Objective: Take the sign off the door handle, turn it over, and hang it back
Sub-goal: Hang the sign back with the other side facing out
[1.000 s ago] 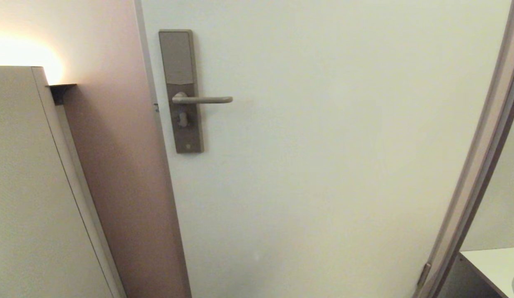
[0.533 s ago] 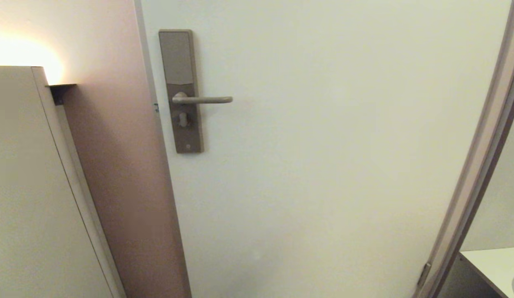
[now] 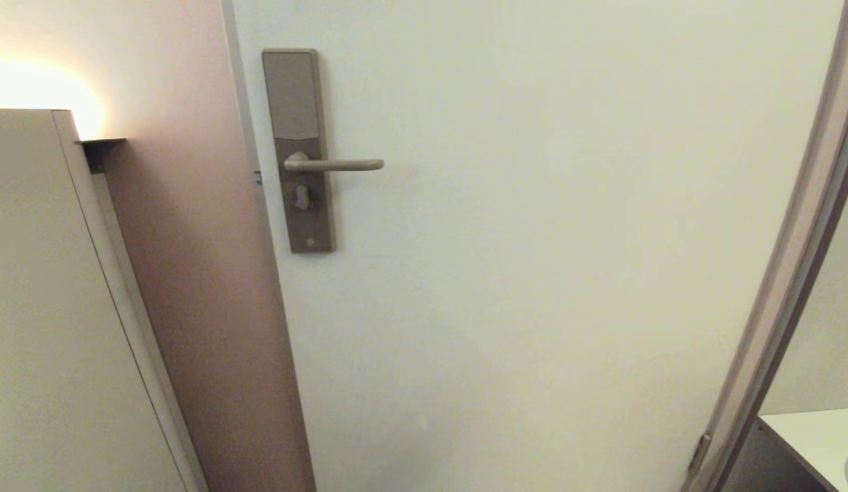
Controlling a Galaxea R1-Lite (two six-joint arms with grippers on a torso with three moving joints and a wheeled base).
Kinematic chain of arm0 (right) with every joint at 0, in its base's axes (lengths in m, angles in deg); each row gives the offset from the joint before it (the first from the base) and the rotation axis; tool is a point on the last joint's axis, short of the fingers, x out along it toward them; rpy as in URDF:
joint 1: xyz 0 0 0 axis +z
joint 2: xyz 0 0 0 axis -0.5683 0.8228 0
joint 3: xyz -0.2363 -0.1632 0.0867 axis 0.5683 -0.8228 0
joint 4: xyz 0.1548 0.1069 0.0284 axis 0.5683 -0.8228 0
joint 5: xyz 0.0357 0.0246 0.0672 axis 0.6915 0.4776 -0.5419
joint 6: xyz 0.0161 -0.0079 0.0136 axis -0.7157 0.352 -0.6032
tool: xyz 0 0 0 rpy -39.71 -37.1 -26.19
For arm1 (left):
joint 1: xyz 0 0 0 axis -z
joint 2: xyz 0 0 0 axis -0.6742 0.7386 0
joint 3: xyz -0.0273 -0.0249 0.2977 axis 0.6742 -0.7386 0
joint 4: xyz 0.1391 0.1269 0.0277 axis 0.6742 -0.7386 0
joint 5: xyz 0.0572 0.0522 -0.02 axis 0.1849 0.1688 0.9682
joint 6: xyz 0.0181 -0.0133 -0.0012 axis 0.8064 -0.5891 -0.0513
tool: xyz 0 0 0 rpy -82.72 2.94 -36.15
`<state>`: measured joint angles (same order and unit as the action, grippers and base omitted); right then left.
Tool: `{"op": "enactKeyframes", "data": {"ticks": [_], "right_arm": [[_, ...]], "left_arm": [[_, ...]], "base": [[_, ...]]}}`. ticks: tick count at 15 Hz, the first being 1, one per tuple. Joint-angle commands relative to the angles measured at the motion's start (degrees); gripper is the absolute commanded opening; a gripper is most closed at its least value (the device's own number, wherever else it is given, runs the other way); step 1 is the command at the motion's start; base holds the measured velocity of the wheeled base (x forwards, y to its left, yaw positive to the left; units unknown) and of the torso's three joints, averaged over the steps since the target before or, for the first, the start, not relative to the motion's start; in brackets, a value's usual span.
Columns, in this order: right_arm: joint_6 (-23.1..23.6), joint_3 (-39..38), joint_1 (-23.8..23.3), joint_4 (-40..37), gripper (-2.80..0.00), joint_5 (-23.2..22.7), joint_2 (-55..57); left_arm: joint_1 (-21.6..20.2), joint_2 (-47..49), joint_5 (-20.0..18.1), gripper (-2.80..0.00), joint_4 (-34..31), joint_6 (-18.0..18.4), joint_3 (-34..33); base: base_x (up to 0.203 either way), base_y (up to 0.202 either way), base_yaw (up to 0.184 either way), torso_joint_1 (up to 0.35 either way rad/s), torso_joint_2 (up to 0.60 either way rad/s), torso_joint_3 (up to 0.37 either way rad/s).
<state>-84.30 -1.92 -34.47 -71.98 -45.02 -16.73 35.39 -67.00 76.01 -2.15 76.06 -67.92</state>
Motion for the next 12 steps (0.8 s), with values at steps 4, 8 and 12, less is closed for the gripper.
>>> {"op": "enactKeyframes", "data": {"ticks": [4,8,12], "right_arm": [[0.03,-0.04,0.02,0.0,-2.8,0.01,-0.04],[0.03,-0.01,0.02,0.0,-2.8,0.01,0.01],[0.03,-0.01,0.02,0.0,-2.8,-0.02,-0.04]], "left_arm": [[-0.03,0.08,-0.03,-2.8,-0.02,0.01,0.0],[-0.03,0.08,-0.38,-2.8,-0.11,0.28,0.0],[-0.03,0.08,-0.38,-2.8,-0.11,0.28,0.0]], "base": [[0.0,0.0,0.0,0.0,0.0,0.0],[0.0,0.0,0.0,0.0,0.0,0.0],[0.0,0.0,0.0,0.0,0.0,0.0]]}}
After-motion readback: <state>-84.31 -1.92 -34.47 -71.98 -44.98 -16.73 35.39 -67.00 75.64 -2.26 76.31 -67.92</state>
